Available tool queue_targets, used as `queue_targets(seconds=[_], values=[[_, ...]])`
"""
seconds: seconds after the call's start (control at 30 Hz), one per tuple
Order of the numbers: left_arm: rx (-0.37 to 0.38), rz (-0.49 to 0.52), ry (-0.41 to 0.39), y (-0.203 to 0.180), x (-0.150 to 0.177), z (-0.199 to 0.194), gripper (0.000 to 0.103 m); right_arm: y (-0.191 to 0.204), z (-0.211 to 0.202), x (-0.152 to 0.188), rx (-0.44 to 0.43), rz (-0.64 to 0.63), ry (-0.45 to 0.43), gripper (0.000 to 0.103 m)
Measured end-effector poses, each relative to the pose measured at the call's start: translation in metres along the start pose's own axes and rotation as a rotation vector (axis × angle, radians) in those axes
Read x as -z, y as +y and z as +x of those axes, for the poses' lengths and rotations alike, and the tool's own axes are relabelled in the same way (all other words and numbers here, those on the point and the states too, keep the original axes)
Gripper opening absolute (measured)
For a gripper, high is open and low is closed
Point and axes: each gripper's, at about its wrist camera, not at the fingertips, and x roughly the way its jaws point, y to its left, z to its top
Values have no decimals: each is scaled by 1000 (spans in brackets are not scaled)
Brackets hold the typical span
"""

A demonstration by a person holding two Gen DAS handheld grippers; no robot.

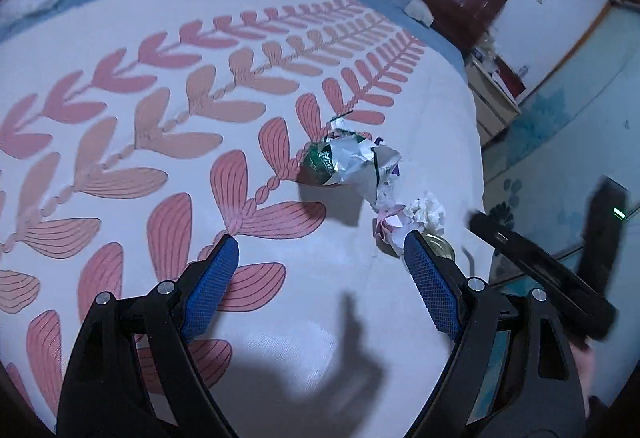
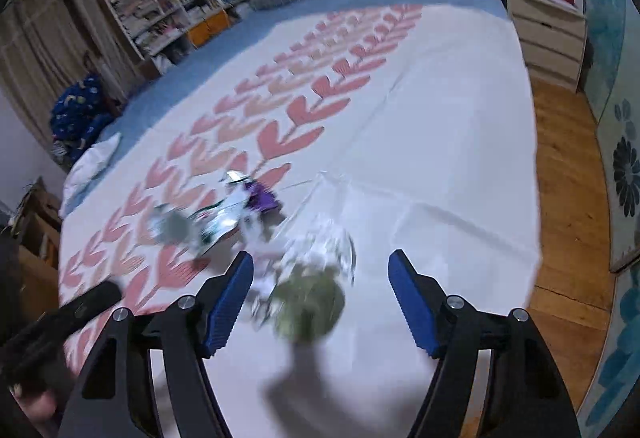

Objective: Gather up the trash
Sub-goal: 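Return both tools to the bed and grasp white tissue with the right tool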

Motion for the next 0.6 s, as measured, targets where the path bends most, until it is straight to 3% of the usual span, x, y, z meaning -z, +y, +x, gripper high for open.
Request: queue_targets(seconds=[0.1,0.17,0.2,0.23,0.3,0.47,0.6], values=[[7,2,18,1,-2,5,84,0,45,-5,27,-5,64,69],[5,3,15,2,-4,6,84,4,66,-5,38,-29,107,58],[1,1,17,3,-5,9,84,7,69,0,46,-42,110,51],[4,-3,21,4,-6,10,84,11,72,0,54,-63,104,35],[6,-15,30,7,-7,14,84,13,76,2,40,-74,102,20],[11,-38,33,6,-8,19,84,12,47,9,-27,-57,16,17],[-9,-26,24,2,-9,25,84,8,-14,21,-119,5,-110,17]])
